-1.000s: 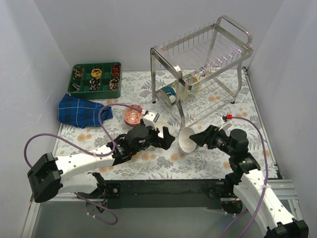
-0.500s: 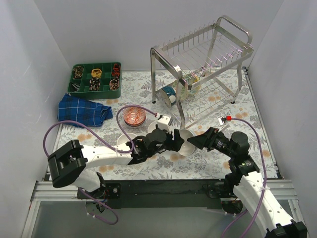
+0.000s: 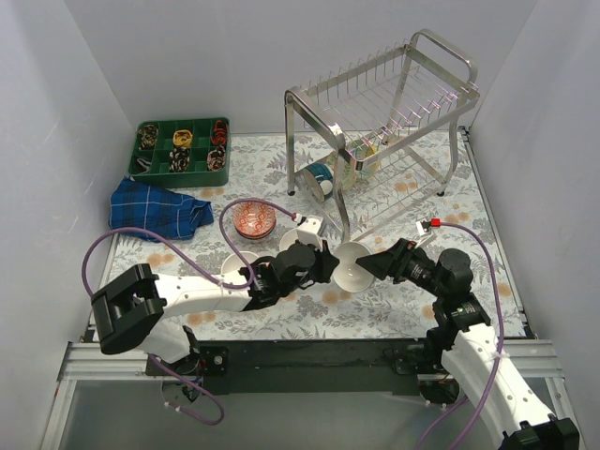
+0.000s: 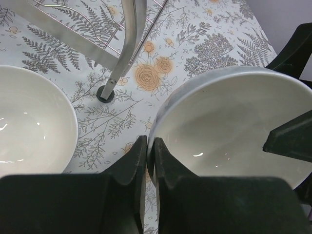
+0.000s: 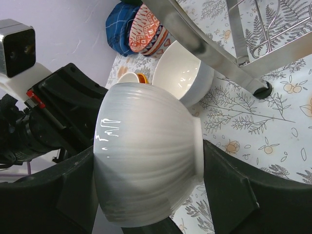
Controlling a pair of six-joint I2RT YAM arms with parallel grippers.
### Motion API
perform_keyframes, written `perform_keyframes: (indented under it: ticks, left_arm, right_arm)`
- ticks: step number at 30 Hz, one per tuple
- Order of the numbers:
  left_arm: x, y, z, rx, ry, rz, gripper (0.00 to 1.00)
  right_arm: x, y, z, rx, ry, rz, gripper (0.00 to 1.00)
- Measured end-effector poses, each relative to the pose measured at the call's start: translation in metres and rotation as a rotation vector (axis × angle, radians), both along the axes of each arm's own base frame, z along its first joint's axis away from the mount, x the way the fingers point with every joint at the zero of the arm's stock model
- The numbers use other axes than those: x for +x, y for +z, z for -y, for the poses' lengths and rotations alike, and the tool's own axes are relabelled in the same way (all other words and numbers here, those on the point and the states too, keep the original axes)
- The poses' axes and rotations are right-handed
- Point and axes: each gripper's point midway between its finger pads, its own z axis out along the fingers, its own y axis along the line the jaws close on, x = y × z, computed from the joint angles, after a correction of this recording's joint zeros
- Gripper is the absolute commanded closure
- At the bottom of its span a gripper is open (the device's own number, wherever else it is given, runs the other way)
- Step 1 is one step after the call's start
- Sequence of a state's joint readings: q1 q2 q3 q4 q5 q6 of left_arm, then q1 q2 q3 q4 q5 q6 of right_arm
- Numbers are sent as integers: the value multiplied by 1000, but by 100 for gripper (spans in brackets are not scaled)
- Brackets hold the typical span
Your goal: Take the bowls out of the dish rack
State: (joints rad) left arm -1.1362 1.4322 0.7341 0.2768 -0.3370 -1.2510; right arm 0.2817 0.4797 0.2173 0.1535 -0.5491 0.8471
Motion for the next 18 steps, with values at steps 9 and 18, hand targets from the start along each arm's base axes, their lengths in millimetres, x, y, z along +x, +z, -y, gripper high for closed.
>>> perform_keyframes:
  ticks: [9,18]
  left_arm:
    - [9,13,-35,91,13,38,100]
    - [58,1,-121,290,174,-33,100]
  right_arm:
    - [0,-2,0,-40,8,42,11]
    - [14,4,9,-152,-33,107,9]
